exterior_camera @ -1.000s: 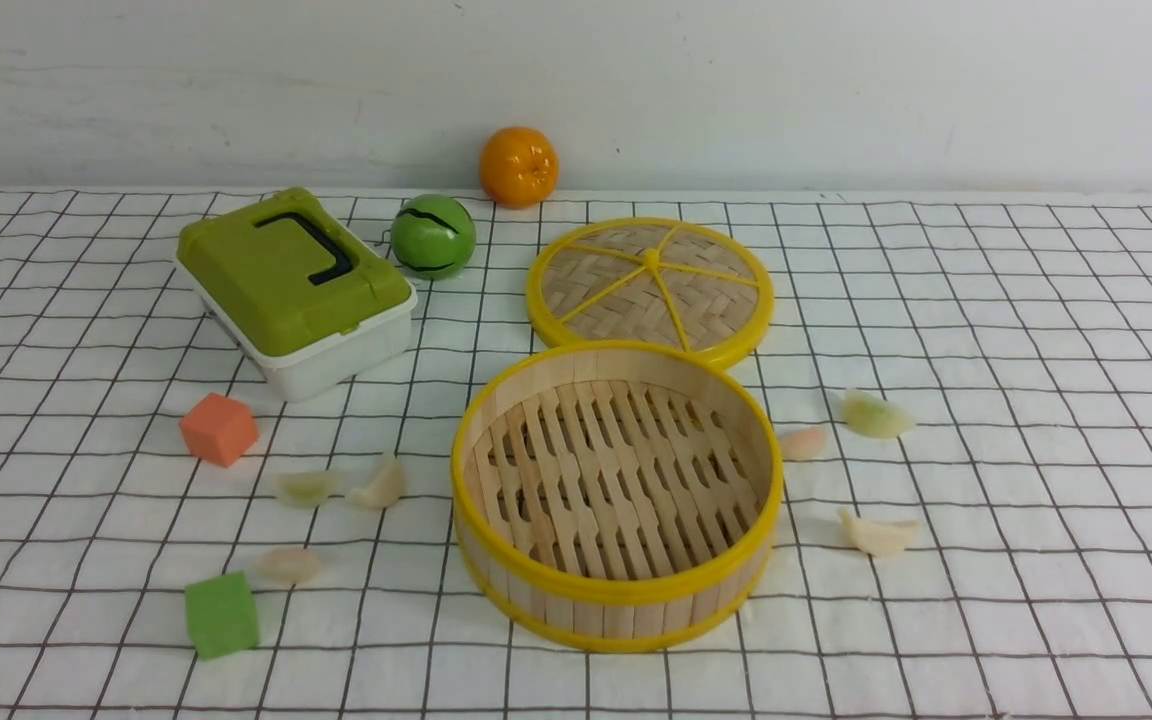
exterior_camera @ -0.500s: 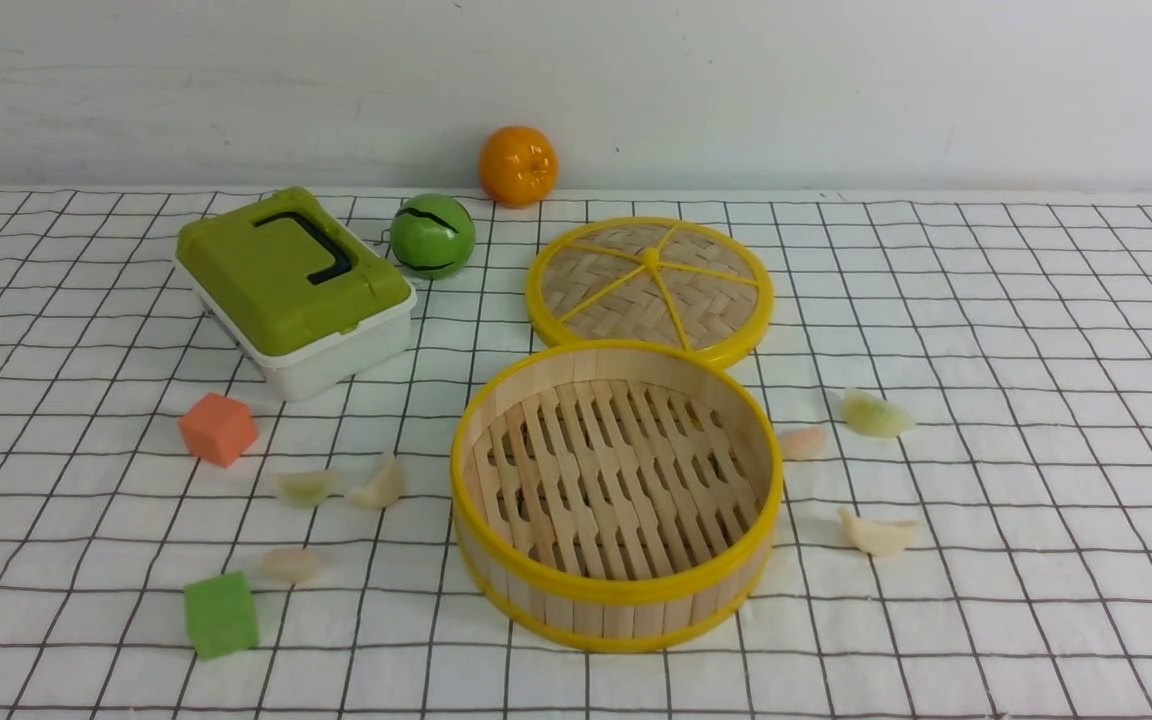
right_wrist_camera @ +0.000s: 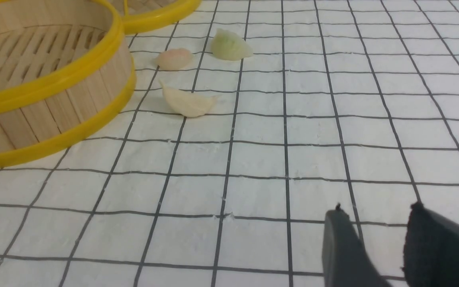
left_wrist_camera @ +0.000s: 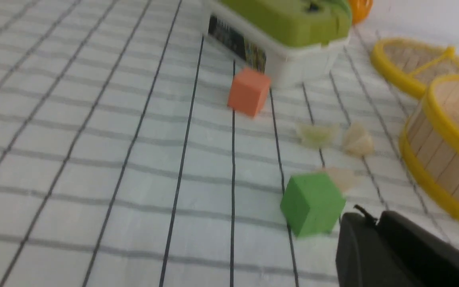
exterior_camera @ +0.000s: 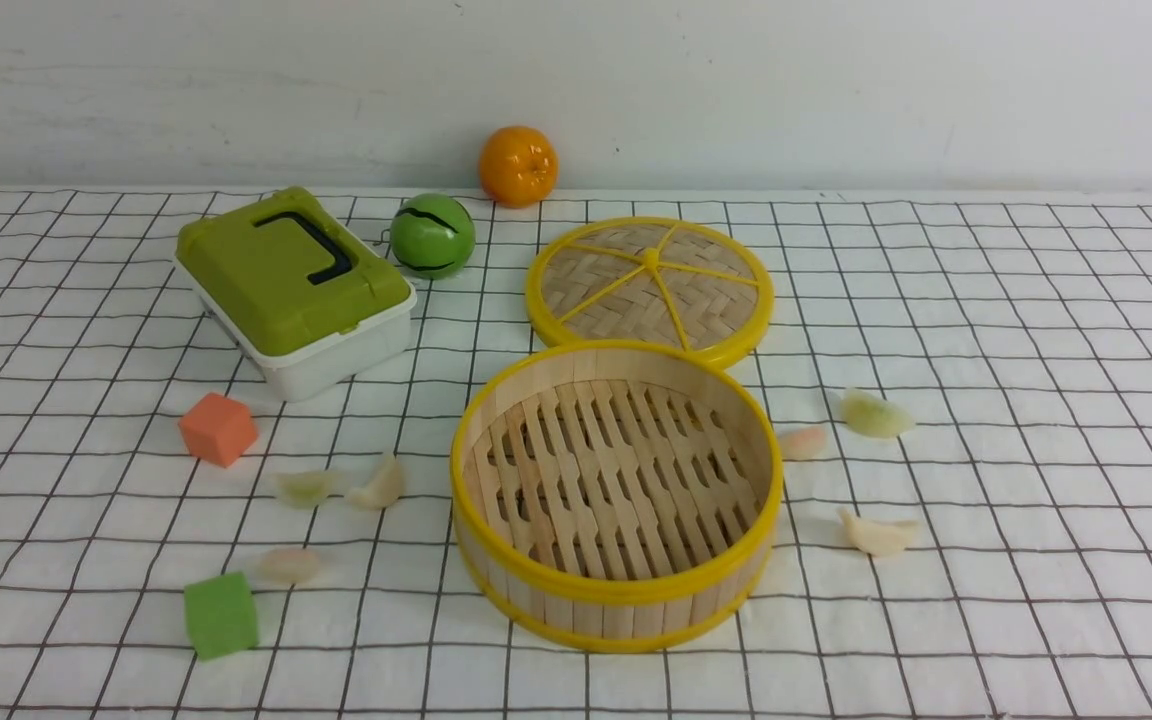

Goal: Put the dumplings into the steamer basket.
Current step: Use the left arm to grab a dumpling

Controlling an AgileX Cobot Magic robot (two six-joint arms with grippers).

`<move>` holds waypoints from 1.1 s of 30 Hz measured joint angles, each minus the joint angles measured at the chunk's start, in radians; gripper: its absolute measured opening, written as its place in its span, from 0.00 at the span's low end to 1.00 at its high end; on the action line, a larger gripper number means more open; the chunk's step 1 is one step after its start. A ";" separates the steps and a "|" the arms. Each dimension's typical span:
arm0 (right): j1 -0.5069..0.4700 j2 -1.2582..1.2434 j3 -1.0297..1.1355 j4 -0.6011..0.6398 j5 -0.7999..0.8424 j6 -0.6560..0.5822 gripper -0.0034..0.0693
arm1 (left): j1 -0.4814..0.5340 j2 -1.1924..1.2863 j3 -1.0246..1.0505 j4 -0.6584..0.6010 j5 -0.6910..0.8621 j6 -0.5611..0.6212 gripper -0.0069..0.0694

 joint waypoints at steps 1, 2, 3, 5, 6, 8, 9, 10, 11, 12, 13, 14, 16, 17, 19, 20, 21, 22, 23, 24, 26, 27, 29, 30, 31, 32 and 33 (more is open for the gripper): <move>0.000 0.000 0.000 0.000 0.000 0.000 0.37 | 0.000 0.000 0.000 0.000 -0.053 0.000 0.16; 0.000 0.000 0.000 0.000 0.000 0.000 0.37 | 0.000 0.000 0.000 0.000 -0.065 0.000 0.16; 0.000 0.000 0.000 0.000 0.000 0.000 0.37 | 0.000 0.000 0.000 0.000 -0.169 0.000 0.17; 0.000 0.000 0.000 0.000 0.000 0.000 0.37 | 0.000 0.000 0.000 0.000 -0.264 0.000 0.17; 0.000 0.000 0.000 -0.001 0.000 0.000 0.37 | 0.000 0.000 0.000 0.000 -0.331 0.000 0.17; 0.000 0.000 0.000 -0.001 0.000 0.000 0.37 | 0.000 0.000 0.000 0.000 -0.417 0.000 0.17; 0.000 0.000 0.000 -0.002 0.000 0.000 0.37 | 0.000 0.000 0.000 0.000 -0.437 0.000 0.17; 0.000 0.000 0.000 -0.003 0.000 0.000 0.37 | 0.000 0.000 0.000 0.000 -0.486 0.000 0.18; 0.000 0.000 0.000 -0.010 -0.002 0.000 0.37 | 0.000 0.000 0.000 0.000 -0.568 0.000 0.18; 0.000 0.000 0.000 -0.014 -0.010 0.000 0.37 | 0.000 0.000 0.000 0.000 -0.616 0.000 0.19; 0.000 0.000 0.001 -0.016 -0.017 0.000 0.37 | 0.000 0.000 0.000 0.000 -0.644 0.000 0.19; 0.000 0.000 0.002 -0.019 -0.027 0.000 0.37 | 0.000 0.000 0.000 0.000 -0.676 0.000 0.19; 0.000 0.000 0.008 -0.021 -0.061 0.000 0.37 | 0.000 0.000 0.000 0.000 -0.719 -0.002 0.19; 0.000 0.000 0.010 -0.023 -0.091 0.000 0.37 | 0.000 0.000 0.000 0.000 -0.742 -0.010 0.19; 0.000 0.000 0.010 -0.023 -0.166 0.000 0.37 | 0.000 0.000 0.000 0.000 -0.770 -0.051 0.19; 0.000 0.000 0.010 -0.023 -0.217 0.000 0.37 | 0.000 0.000 0.000 -0.001 -0.779 -0.094 0.19; 0.000 0.000 0.010 -0.024 -0.269 0.000 0.37 | 0.000 0.000 0.000 -0.002 -0.785 -0.152 0.19; 0.000 0.000 0.010 -0.024 -0.322 0.000 0.37 | 0.000 0.000 0.000 -0.004 -0.790 -0.225 0.20; 0.000 0.000 0.010 -0.024 -0.365 0.000 0.37 | 0.000 0.000 0.000 -0.004 -0.793 -0.311 0.20; 0.000 0.000 0.010 -0.024 -0.386 0.000 0.37 | 0.000 0.000 0.000 -0.004 -0.796 -0.330 0.20; 0.000 0.000 0.010 -0.022 -0.528 0.039 0.37 | 0.000 0.000 0.000 0.017 -0.804 -0.559 0.20; 0.000 0.000 0.010 -0.022 -0.539 0.044 0.37 | 0.000 0.000 0.000 0.021 -0.804 -0.572 0.20; 0.000 0.000 0.010 -0.018 -0.667 0.121 0.37 | 0.000 0.000 -0.007 0.086 -0.781 -0.681 0.20; 0.000 0.000 0.010 -0.015 -0.733 0.177 0.37 | 0.000 0.000 -0.036 0.135 -0.717 -0.717 0.19; 0.000 0.000 0.010 -0.013 -0.783 0.202 0.37 | 0.000 0.000 -0.055 0.164 -0.669 -0.727 0.18; 0.000 0.000 0.010 -0.010 -0.783 0.207 0.37 | 0.000 0.000 -0.070 0.172 -0.655 -0.733 0.18; 0.000 0.000 0.010 0.001 -0.845 0.236 0.37 | 0.000 0.000 -0.143 0.228 -0.543 -0.743 0.15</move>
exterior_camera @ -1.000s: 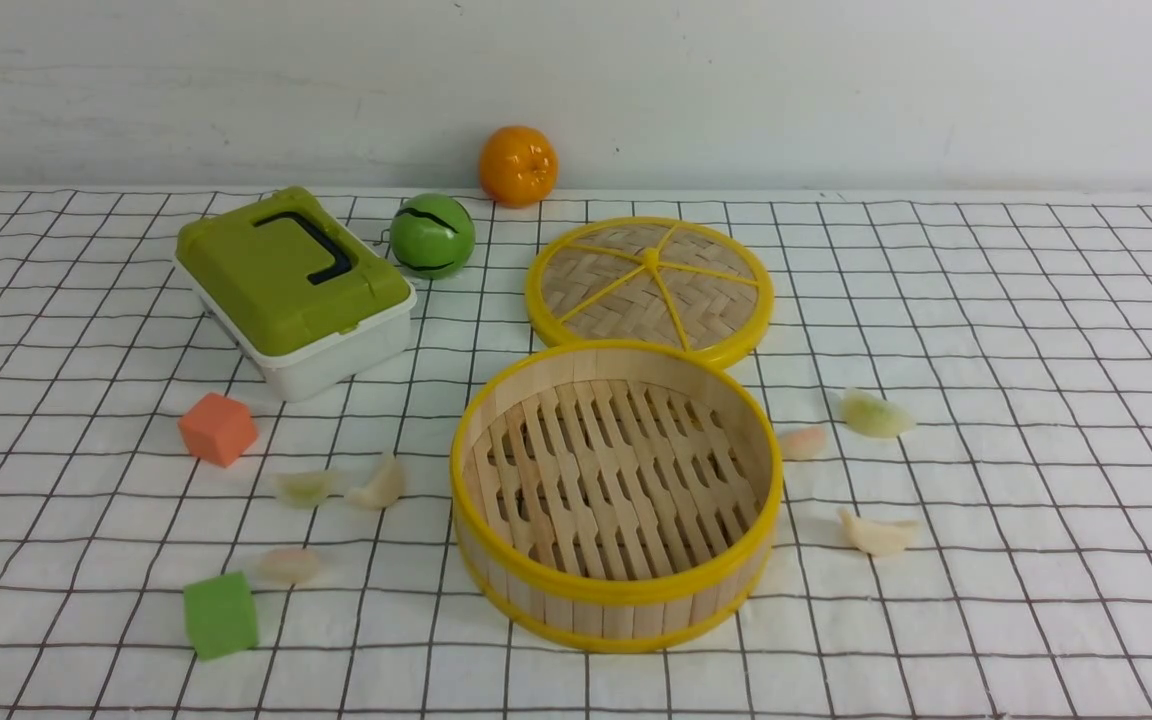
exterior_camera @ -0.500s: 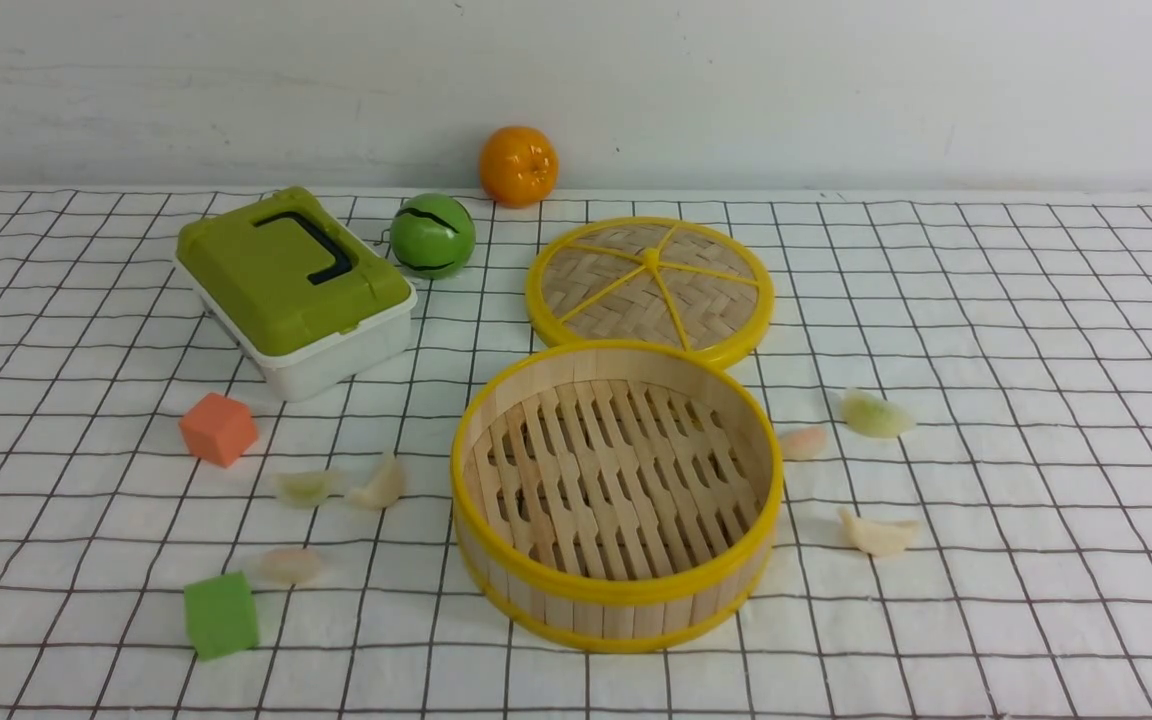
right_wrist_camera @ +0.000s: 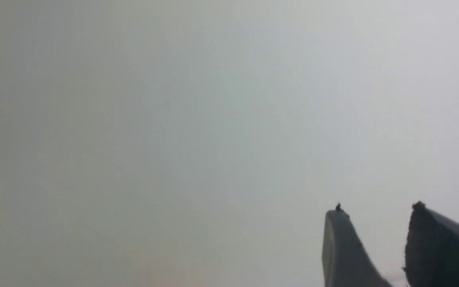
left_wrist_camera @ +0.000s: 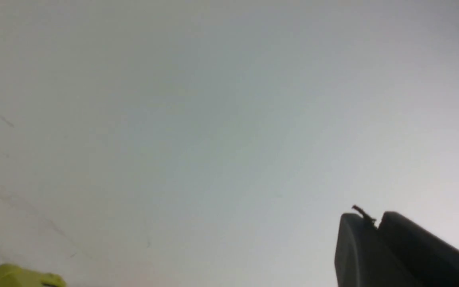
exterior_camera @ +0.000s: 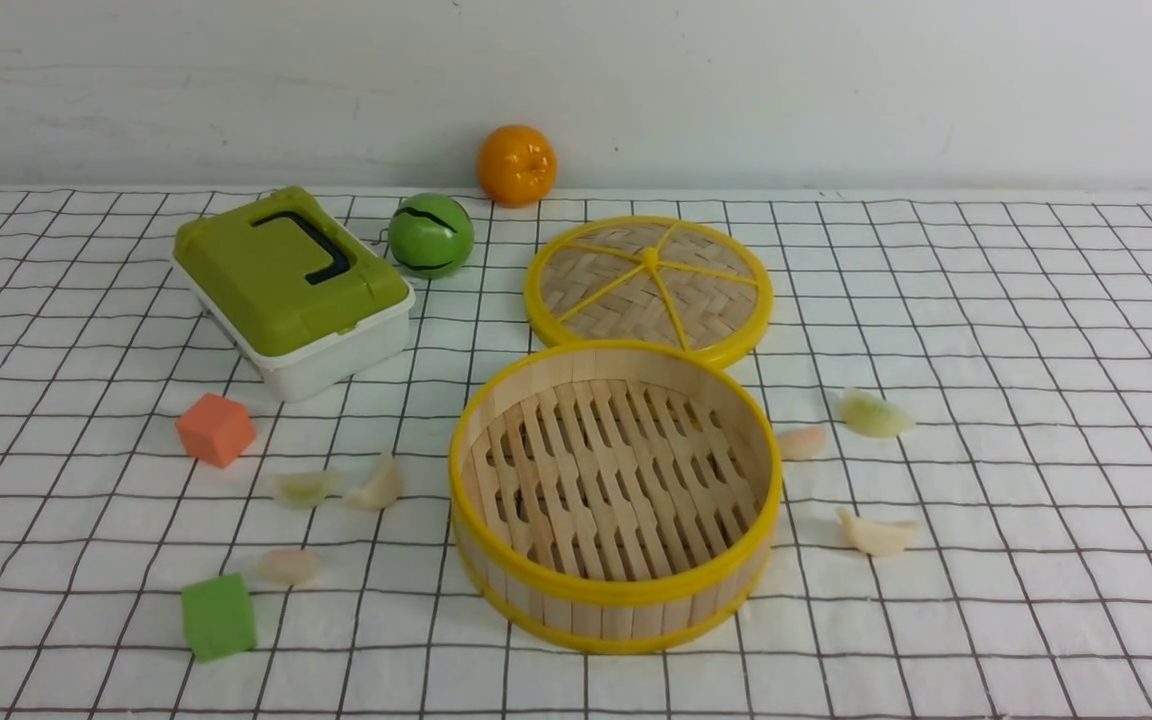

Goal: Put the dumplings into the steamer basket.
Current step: Use the left arm to grab a dumpling

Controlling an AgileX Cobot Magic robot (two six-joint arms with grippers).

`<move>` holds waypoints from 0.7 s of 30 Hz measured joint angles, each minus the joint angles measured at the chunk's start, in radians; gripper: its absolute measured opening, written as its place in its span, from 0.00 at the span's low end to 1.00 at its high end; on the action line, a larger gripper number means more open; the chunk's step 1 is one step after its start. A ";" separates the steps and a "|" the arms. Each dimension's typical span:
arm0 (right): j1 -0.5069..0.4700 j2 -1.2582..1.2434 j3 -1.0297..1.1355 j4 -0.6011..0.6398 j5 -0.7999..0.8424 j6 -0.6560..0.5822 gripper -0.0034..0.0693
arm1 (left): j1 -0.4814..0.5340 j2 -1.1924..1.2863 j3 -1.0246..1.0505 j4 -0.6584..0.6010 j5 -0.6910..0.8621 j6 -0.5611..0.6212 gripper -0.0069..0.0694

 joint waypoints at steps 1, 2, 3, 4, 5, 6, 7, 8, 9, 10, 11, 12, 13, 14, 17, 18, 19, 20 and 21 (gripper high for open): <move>0.000 0.000 0.000 0.010 -0.024 0.008 0.37 | 0.000 0.004 -0.050 0.033 0.068 0.000 0.13; 0.000 0.000 0.000 0.014 -0.028 0.010 0.37 | 0.000 0.005 -0.060 0.040 0.092 0.000 0.12; 0.000 0.000 -0.003 0.026 -0.039 0.018 0.37 | 0.000 0.043 -0.150 0.102 0.168 0.023 0.08; 0.000 0.003 -0.013 0.032 -0.037 0.019 0.36 | 0.000 0.077 -0.196 0.140 0.197 0.047 0.07; 0.000 0.008 -0.025 0.037 -0.037 0.020 0.34 | 0.000 0.109 -0.227 0.170 0.212 0.068 0.07; 0.000 0.019 -0.047 0.040 -0.035 0.020 0.31 | 0.000 0.149 -0.261 0.205 0.220 0.090 0.07; 0.000 0.024 -0.058 0.041 -0.035 0.020 0.30 | 0.000 0.149 -0.261 0.205 0.220 0.095 0.07; 0.000 0.052 -0.106 0.042 -0.024 0.013 0.21 | 0.000 0.224 -0.302 0.257 0.216 0.131 0.07; 0.000 0.056 -0.112 0.042 -0.023 0.010 0.19 | 0.000 0.241 -0.307 0.261 0.214 0.138 0.07; 0.000 0.089 -0.159 0.042 -0.004 -0.010 0.09 | 0.000 0.293 -0.317 0.277 0.198 0.147 0.07; 0.000 0.123 -0.199 0.042 0.019 -0.032 0.05 | 0.000 0.348 -0.319 0.279 0.183 0.143 0.07; 0.000 0.147 -0.226 0.041 0.043 -0.049 0.03 | 0.000 0.396 -0.319 0.279 0.174 0.128 0.07; 0.000 0.179 -0.258 0.041 0.081 -0.064 0.03 | 0.000 0.435 -0.319 0.278 0.165 0.102 0.07; 0.000 0.211 -0.288 0.041 0.130 -0.081 0.03 | 0.000 0.484 -0.321 0.280 0.161 0.057 0.07; 0.000 0.315 -0.351 0.040 0.297 -0.138 0.04 | -0.031 0.605 -0.344 0.355 0.176 -0.126 0.07; 0.000 0.323 -0.354 0.039 0.307 -0.142 0.04 | -0.038 0.618 -0.350 0.365 0.178 -0.152 0.07; 0.000 0.381 -0.362 0.035 0.379 -0.162 0.04 | -0.075 0.657 -0.372 0.456 0.204 -0.240 0.07; 0.000 0.410 -0.364 0.030 0.433 -0.169 0.04 | -0.097 0.681 -0.390 0.512 0.223 -0.299 0.07; 0.000 0.440 -0.365 0.027 0.477 -0.172 0.04 | -0.121 0.699 -0.406 0.570 0.247 -0.343 0.07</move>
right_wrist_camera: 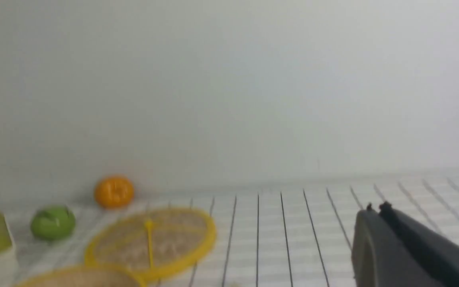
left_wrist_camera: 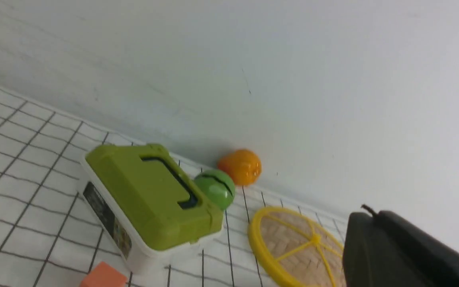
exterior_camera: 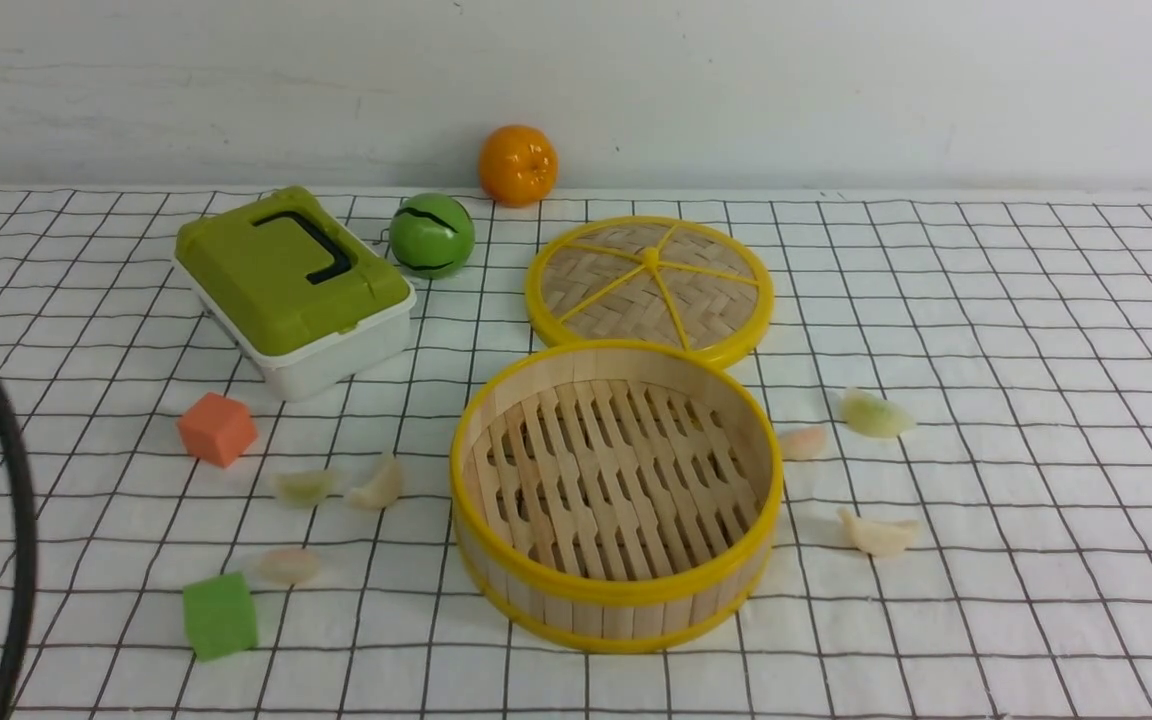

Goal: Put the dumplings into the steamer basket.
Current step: Use the left arm to grab a dumpling

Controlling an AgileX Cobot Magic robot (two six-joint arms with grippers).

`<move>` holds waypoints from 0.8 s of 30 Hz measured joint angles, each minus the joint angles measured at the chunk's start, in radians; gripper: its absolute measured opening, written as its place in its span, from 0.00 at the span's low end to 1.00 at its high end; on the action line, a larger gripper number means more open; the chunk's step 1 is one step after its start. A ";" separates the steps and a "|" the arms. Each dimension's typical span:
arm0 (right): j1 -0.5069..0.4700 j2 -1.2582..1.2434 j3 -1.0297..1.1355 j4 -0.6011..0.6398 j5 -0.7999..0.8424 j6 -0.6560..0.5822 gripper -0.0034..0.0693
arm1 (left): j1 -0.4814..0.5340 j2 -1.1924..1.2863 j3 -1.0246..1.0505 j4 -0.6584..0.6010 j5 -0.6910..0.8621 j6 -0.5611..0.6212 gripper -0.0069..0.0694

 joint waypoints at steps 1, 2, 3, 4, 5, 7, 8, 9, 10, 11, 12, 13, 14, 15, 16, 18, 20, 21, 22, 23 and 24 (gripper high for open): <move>0.000 0.037 -0.002 -0.002 0.059 -0.001 0.04 | -0.033 0.022 -0.020 0.073 0.048 -0.050 0.07; 0.000 0.090 -0.011 -0.003 0.155 -0.002 0.04 | -0.080 0.047 -0.043 0.165 0.115 -0.101 0.07; 0.000 0.098 -0.013 -0.003 0.170 -0.002 0.04 | -0.087 0.056 -0.051 0.176 0.128 -0.115 0.07; 0.000 0.137 -0.026 -0.003 0.248 -0.008 0.04 | -0.115 0.069 -0.063 0.213 0.184 -0.131 0.07; 0.000 0.192 -0.049 -0.004 0.359 -0.024 0.04 | -0.163 0.108 -0.094 0.250 0.316 -0.149 0.07; 0.000 0.260 -0.081 -0.006 0.488 -0.062 0.04 | -0.223 0.165 -0.141 0.240 0.476 -0.118 0.07; 0.000 0.295 -0.099 -0.006 0.547 -0.085 0.04 | -0.248 0.196 -0.168 0.214 0.560 -0.071 0.07; 0.000 0.332 -0.119 0.001 0.598 -0.109 0.04 | -0.268 0.229 -0.198 0.163 0.650 -0.004 0.07; 0.000 0.338 -0.122 0.003 0.604 -0.112 0.04 | -0.275 0.242 -0.211 0.152 0.663 0.029 0.07; 0.000 0.375 -0.140 0.030 0.628 -0.130 0.04 | -0.291 0.290 -0.256 0.060 0.745 0.163 0.07; 0.000 0.397 -0.149 0.058 0.628 -0.139 0.04 | -0.296 0.326 -0.289 -0.023 0.790 0.274 0.07; 0.000 0.418 -0.155 0.091 0.619 -0.151 0.04 | -0.298 0.355 -0.315 -0.114 0.828 0.365 0.07; 0.000 0.439 -0.158 0.133 0.605 -0.181 0.04 | -0.300 0.408 -0.358 -0.226 0.864 0.519 0.07; 0.000 0.457 -0.159 0.178 0.595 -0.218 0.04 | -0.300 0.445 -0.389 -0.335 0.893 0.617 0.07; 0.000 0.459 -0.160 0.186 0.594 -0.225 0.04 | -0.300 0.453 -0.395 -0.352 0.898 0.635 0.07; 0.000 0.480 -0.161 0.302 0.593 -0.338 0.04 | -0.300 0.560 -0.494 -0.548 0.946 0.822 0.07; 0.000 0.482 -0.161 0.351 0.596 -0.389 0.04 | -0.300 0.600 -0.533 -0.602 0.959 0.862 0.07; 0.000 0.482 -0.161 0.390 0.600 -0.431 0.04 | -0.300 0.632 -0.563 -0.637 0.968 0.885 0.07; 0.000 0.482 -0.161 0.468 0.615 -0.502 0.04 | -0.300 0.690 -0.617 -0.686 0.984 0.907 0.07; 0.000 0.482 -0.161 0.526 0.627 -0.573 0.04 | -0.300 0.749 -0.669 -0.698 0.993 0.916 0.07; 0.000 0.482 -0.161 0.544 0.631 -0.593 0.04 | -0.300 0.766 -0.684 -0.702 0.996 0.916 0.07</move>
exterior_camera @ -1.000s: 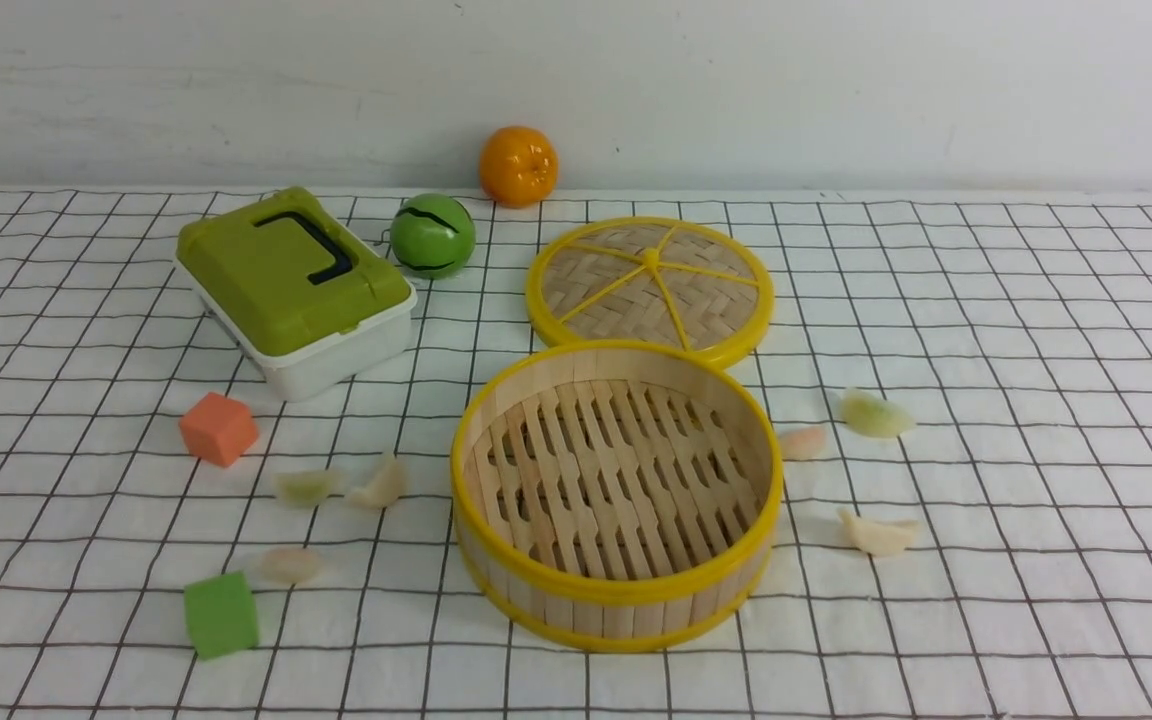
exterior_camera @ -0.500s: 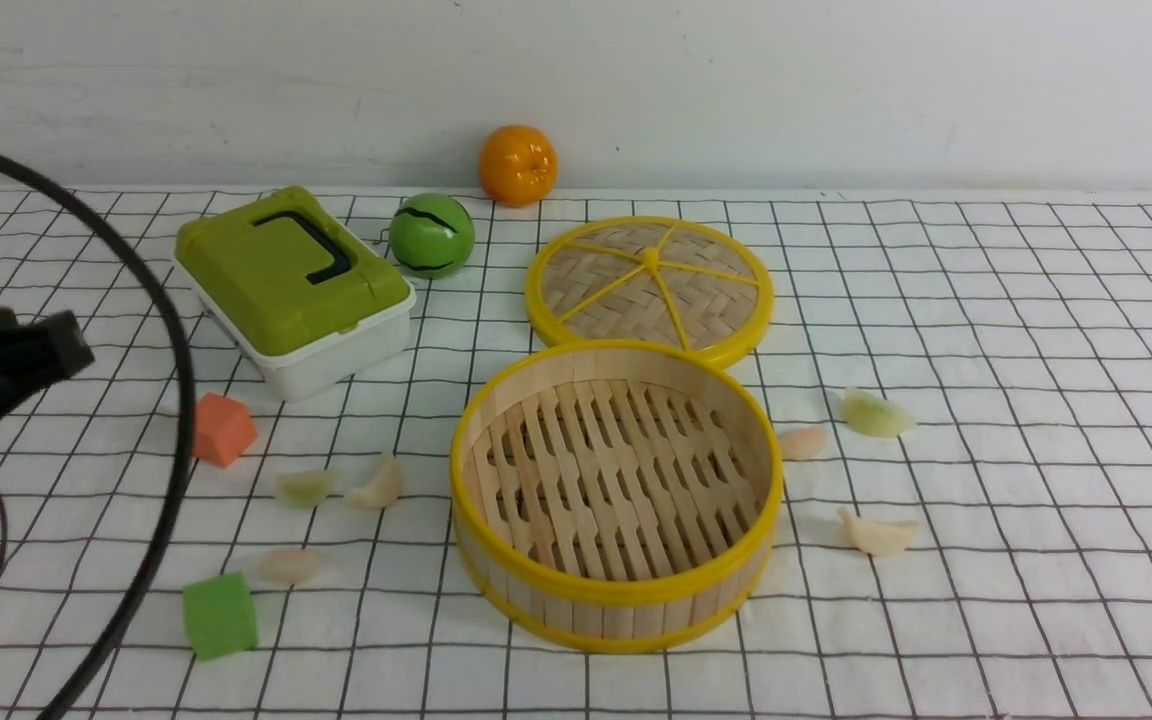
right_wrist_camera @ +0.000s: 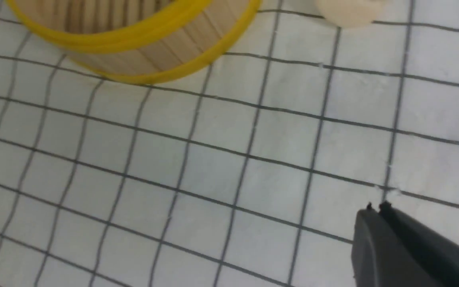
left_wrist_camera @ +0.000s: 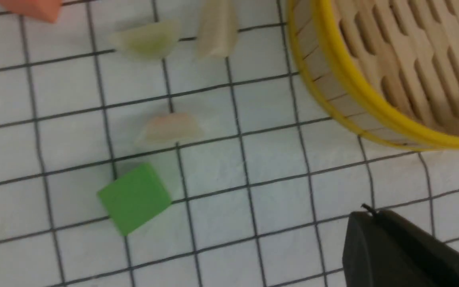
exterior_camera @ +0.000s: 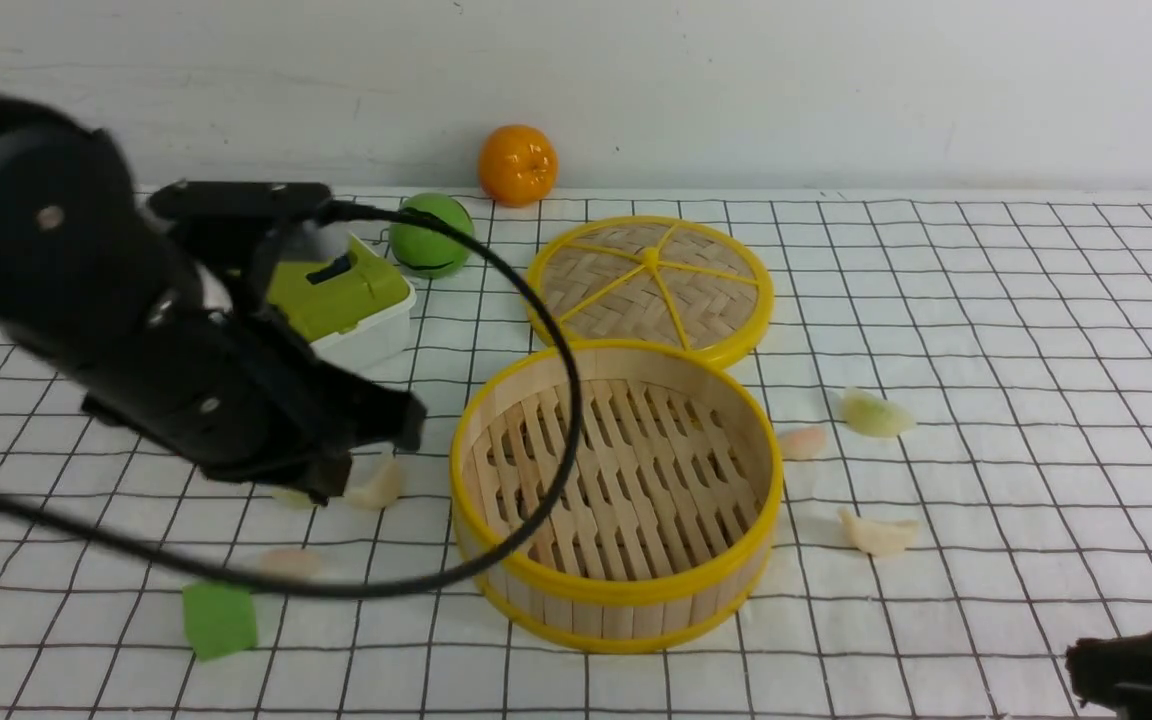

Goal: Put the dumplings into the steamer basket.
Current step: Use the left arm to grab a dumpling

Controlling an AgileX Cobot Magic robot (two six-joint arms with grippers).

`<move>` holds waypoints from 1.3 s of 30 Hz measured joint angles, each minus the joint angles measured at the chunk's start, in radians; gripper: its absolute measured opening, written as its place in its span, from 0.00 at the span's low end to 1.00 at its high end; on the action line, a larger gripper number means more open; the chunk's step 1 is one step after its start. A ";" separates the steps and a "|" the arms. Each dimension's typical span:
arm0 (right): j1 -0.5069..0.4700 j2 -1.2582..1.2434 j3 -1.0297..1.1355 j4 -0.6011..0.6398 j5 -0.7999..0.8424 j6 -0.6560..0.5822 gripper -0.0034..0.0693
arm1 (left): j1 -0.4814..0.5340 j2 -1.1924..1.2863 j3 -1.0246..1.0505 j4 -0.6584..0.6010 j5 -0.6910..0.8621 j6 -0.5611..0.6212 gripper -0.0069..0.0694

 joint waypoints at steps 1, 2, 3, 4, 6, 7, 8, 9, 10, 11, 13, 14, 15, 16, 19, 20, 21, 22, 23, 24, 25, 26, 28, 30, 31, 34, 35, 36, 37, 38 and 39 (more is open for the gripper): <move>0.000 0.000 0.000 0.035 0.009 -0.039 0.04 | 0.000 0.034 -0.029 -0.002 0.007 0.002 0.07; 0.000 0.000 0.000 0.097 0.027 -0.102 0.04 | 0.000 0.092 -0.077 0.006 0.013 -0.003 0.07; 0.000 0.000 0.000 0.117 0.034 -0.136 0.04 | 0.000 0.125 -0.102 0.015 0.013 -0.011 0.07; 0.000 0.000 0.000 0.146 0.044 -0.172 0.04 | 0.000 0.165 -0.133 0.029 0.013 -0.028 0.07; 0.000 0.000 0.000 0.195 0.069 -0.234 0.04 | 0.000 0.246 -0.191 0.085 0.012 -0.083 0.07; 0.000 0.000 0.000 0.206 0.076 -0.251 0.04 | 0.000 0.280 -0.215 0.110 0.017 -0.111 0.08; 0.000 0.000 0.000 0.210 0.081 -0.260 0.05 | 0.000 0.304 -0.232 0.122 0.022 -0.131 0.08; 0.000 0.000 0.000 0.212 0.089 -0.268 0.05 | 0.000 0.329 -0.253 0.141 0.032 -0.148 0.09; 0.000 0.000 0.000 0.212 0.089 -0.267 0.05 | 0.000 0.334 -0.253 0.143 0.034 -0.150 0.09; 0.000 0.000 0.000 0.213 0.091 -0.270 0.05 | 0.001 0.350 -0.266 0.149 0.038 -0.156 0.10; 0.000 0.000 0.000 0.215 0.093 -0.272 0.05 | 0.014 0.384 -0.290 0.127 0.046 -0.145 0.14; 0.000 0.000 0.000 0.215 0.093 -0.273 0.05 | 0.028 0.392 -0.298 0.098 0.046 -0.130 0.15; 0.000 0.000 0.000 0.215 0.093 -0.273 0.05 | 0.048 0.399 -0.304 0.062 0.046 -0.111 0.16; 0.000 0.000 0.000 0.215 0.093 -0.273 0.05 | 0.072 0.405 -0.307 0.015 0.044 -0.088 0.17; 0.000 0.000 0.000 0.216 0.093 -0.274 0.05 | 0.131 0.422 -0.309 -0.077 0.041 -0.030 0.18; 0.000 0.000 0.000 0.216 0.093 -0.274 0.05 | 0.158 0.433 -0.311 -0.109 0.036 0.005 0.19; 0.000 0.000 0.000 0.216 0.093 -0.275 0.05 | 0.173 0.441 -0.311 -0.132 0.030 0.029 0.19; 0.000 0.000 0.000 0.216 0.090 -0.276 0.05 | 0.193 0.458 -0.311 -0.148 0.021 0.083 0.23; 0.000 0.000 0.000 0.216 0.090 -0.276 0.05 | 0.193 0.458 -0.311 -0.149 0.019 0.083 0.23; 0.000 0.000 0.000 0.216 0.087 -0.276 0.05 | 0.195 0.474 -0.312 -0.147 0.007 0.126 0.28; 0.000 0.000 0.000 0.216 0.085 -0.276 0.05 | 0.195 0.482 -0.312 -0.145 0.005 0.144 0.31; 0.000 0.000 0.000 0.216 0.084 -0.276 0.05 | 0.194 0.487 -0.312 -0.141 0.004 0.155 0.35; 0.000 0.000 0.000 0.216 0.079 -0.279 0.05 | 0.192 0.499 -0.312 -0.137 -0.001 0.177 0.40; 0.000 0.000 0.000 0.216 0.074 -0.280 0.06 | 0.192 0.504 -0.312 -0.128 -0.007 0.196 0.43; 0.000 0.000 0.000 0.217 0.073 -0.280 0.06 | 0.192 0.504 -0.312 -0.126 -0.009 0.196 0.44; 0.000 0.000 0.000 0.217 0.072 -0.285 0.06 | 0.192 0.504 -0.313 -0.097 -0.040 0.217 0.45; 0.000 0.000 0.000 0.217 0.072 -0.285 0.06 | 0.192 0.504 -0.313 -0.097 -0.040 0.218 0.45; 0.000 0.000 0.000 0.217 0.071 -0.287 0.07 | 0.192 0.504 -0.313 -0.089 -0.058 0.219 0.45; 0.000 0.000 0.000 0.217 0.071 -0.287 0.07 | 0.192 0.505 -0.313 -0.089 -0.058 0.219 0.45; 0.000 0.000 0.000 0.217 0.071 -0.287 0.07 | 0.192 0.509 -0.314 -0.085 -0.065 0.220 0.46; 0.000 0.000 0.000 0.217 0.071 -0.287 0.07 | 0.192 0.516 -0.314 -0.084 -0.065 0.220 0.46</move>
